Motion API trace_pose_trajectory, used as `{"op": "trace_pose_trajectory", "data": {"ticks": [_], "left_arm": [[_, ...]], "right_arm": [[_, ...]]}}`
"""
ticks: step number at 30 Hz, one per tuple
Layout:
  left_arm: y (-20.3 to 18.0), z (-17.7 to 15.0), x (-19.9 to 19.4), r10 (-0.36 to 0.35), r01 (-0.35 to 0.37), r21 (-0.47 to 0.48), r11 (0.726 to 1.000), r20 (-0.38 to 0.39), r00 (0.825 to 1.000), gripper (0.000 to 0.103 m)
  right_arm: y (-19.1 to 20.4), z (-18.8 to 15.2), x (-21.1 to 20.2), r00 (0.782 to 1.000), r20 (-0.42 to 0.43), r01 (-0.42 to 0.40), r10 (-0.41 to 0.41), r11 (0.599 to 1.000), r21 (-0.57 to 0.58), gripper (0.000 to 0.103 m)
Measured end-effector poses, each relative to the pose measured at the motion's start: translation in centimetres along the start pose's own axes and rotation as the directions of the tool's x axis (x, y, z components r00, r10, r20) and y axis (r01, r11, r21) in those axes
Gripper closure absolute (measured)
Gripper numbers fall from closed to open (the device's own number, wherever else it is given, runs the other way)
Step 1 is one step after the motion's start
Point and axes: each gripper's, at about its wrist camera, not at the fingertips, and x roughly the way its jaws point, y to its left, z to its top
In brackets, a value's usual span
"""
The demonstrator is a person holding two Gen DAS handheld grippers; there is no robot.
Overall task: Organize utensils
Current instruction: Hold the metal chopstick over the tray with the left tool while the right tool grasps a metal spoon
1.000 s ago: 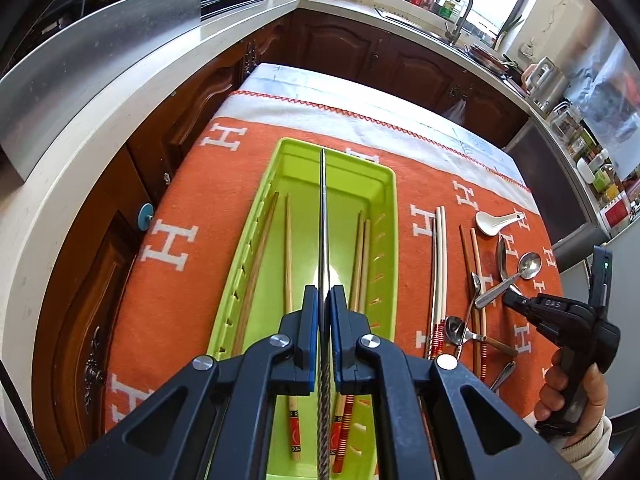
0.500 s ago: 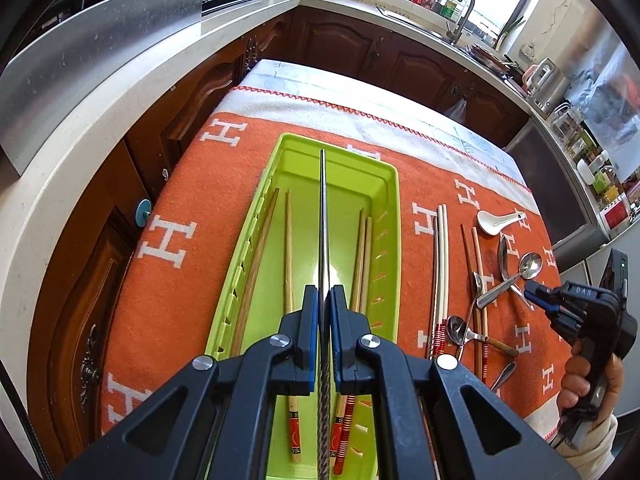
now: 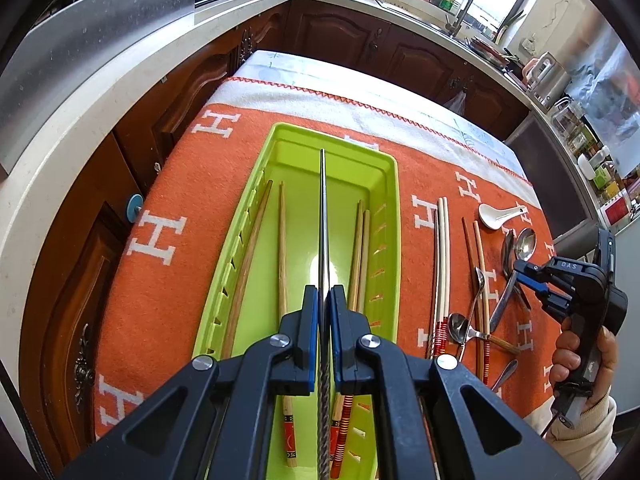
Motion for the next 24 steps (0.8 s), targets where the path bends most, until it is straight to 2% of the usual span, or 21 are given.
{"op": "trace_pose_trajectory", "data": {"ticks": [4,7,10,14,17,24], "left_arm": [[0.0,-0.1,0.3,-0.006,0.006,-0.001,1.0,-0.008,1.0,0.099],[0.0,-0.2,0.4,-0.003,0.003,0.0,1.0,-0.008,1.0,0.099],[0.0,-0.3,0.4,0.001,-0.001,-0.002,1.0,-0.011,1.0,0.099],[0.1,-0.2,0.4,0.01,-0.01,-0.002,1.0,-0.011,1.0,0.099],[0.2,-0.2,0.4,0.019,-0.019,-0.002,1.0,-0.01,1.0,0.099],[0.1,-0.4,0.6,0.024,-0.023,0.003,1.0,-0.016,1.0,0.099]], "right_arm": [[0.8,0.1,0.2,0.999,0.019,0.038,-0.038,0.998,-0.04,0.089],[1.0,0.1,0.3,0.998,0.026,0.057,-0.055,0.995,-0.08,0.093],[0.7,0.0,0.1,0.999,0.025,0.027,-0.025,0.996,-0.082,0.098],[0.9,-0.2,-0.5,0.998,0.065,0.018,-0.01,0.993,-0.114,0.101],[1.0,-0.3,-1.0,0.996,0.09,0.024,-0.012,0.991,-0.133,0.101],[0.7,-0.5,-1.4,0.996,0.089,0.011,0.001,0.99,-0.137,0.101]]}}
